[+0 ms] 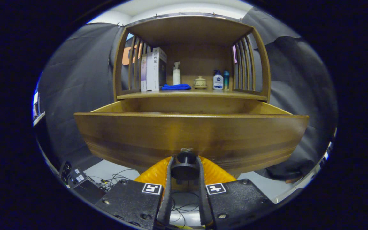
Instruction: Pull open the drawer, take out the items inside it, and place them on the countertop above the cabinet.
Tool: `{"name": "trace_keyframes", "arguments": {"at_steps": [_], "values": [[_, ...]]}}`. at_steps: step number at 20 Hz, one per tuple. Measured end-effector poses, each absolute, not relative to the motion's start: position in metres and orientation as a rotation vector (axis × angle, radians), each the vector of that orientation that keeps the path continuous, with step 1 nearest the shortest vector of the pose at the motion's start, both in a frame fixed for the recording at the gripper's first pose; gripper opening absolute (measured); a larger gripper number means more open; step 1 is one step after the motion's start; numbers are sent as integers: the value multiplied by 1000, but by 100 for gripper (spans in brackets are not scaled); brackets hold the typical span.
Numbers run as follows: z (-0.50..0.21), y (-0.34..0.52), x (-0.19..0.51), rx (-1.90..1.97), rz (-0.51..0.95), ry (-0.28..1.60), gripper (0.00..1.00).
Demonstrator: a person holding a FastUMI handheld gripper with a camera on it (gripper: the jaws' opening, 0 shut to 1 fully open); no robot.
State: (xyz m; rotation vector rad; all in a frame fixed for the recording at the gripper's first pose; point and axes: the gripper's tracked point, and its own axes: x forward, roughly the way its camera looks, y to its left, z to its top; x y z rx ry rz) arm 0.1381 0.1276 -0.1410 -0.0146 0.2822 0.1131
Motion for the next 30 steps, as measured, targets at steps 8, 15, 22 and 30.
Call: {"name": "trace_keyframes", "arguments": {"at_steps": [8,15,22,30], "values": [[-143,128,132,-36,123,268,38],[-99,97,120,-57,76,138,100],[-9,64,119,-37,37,15,100],[67,87,199,-11,116,143,100]]}}
